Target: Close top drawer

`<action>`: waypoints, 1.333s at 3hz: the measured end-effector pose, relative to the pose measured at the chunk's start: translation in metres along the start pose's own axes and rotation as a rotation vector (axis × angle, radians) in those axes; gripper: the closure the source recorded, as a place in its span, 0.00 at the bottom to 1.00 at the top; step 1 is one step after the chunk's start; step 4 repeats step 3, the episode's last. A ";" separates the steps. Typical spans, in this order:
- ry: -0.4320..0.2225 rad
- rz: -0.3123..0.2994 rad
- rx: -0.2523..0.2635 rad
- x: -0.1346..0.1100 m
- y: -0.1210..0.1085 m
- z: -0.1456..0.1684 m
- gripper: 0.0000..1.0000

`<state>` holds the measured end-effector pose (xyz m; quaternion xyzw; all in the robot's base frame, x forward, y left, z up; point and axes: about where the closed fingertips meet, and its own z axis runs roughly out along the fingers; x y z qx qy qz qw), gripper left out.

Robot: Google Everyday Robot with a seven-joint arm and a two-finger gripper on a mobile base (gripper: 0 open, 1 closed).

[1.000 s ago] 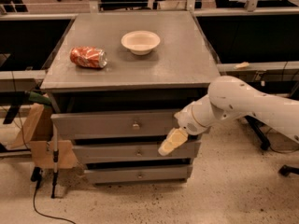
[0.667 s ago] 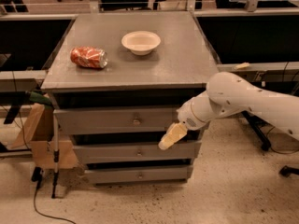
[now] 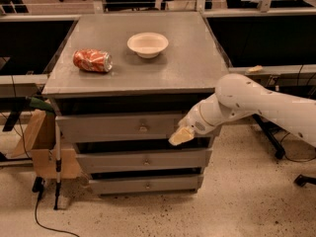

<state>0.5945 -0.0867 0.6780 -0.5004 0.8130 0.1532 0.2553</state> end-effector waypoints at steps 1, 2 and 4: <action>0.020 0.030 -0.007 0.016 -0.007 -0.004 0.65; 0.031 0.044 -0.014 0.031 -0.001 -0.012 0.89; 0.031 0.057 -0.004 0.045 0.001 -0.022 1.00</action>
Offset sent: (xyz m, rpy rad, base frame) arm -0.0316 -0.0487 -0.0080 -0.0160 0.0651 -0.0405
